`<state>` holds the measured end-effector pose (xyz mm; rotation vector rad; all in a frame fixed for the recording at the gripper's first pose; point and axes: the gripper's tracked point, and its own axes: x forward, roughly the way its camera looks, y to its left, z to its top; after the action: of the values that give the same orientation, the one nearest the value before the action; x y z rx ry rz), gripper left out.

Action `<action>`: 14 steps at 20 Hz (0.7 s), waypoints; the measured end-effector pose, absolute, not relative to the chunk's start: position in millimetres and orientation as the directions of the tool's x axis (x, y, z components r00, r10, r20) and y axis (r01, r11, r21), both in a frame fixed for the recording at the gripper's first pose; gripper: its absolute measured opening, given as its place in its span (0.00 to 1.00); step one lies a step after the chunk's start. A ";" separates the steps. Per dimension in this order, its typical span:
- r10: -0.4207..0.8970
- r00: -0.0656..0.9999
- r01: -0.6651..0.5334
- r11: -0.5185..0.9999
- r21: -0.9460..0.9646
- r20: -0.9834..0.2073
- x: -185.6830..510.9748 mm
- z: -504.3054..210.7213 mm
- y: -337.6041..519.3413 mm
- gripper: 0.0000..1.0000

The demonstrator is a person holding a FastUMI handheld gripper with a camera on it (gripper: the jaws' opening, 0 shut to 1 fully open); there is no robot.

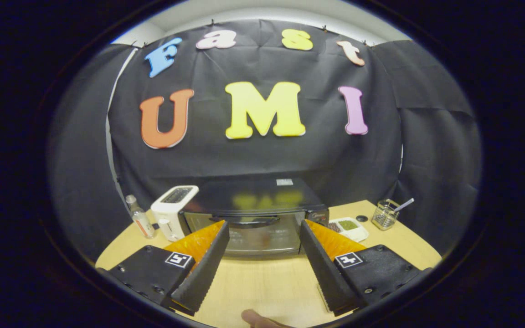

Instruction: Open the toaster oven, put the food inside, and close the toaster oven door.

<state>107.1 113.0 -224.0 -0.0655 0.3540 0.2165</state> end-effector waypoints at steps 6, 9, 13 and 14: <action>0.213 0.969 -0.221 0.974 -0.051 -0.127 5.2 -81.0 80.2 0.98; 0.207 0.977 -0.209 0.976 -0.064 -0.044 -37.2 -30.5 61.6 0.98; 0.204 0.979 -0.202 0.976 -0.078 0.027 -99.5 -5.6 47.8 0.98; 0.205 0.978 -0.202 0.977 -0.065 0.043 -109.9 -3.6 48.6 0.98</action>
<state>-109.9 48.6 -3.6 -0.0607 -0.0494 0.2055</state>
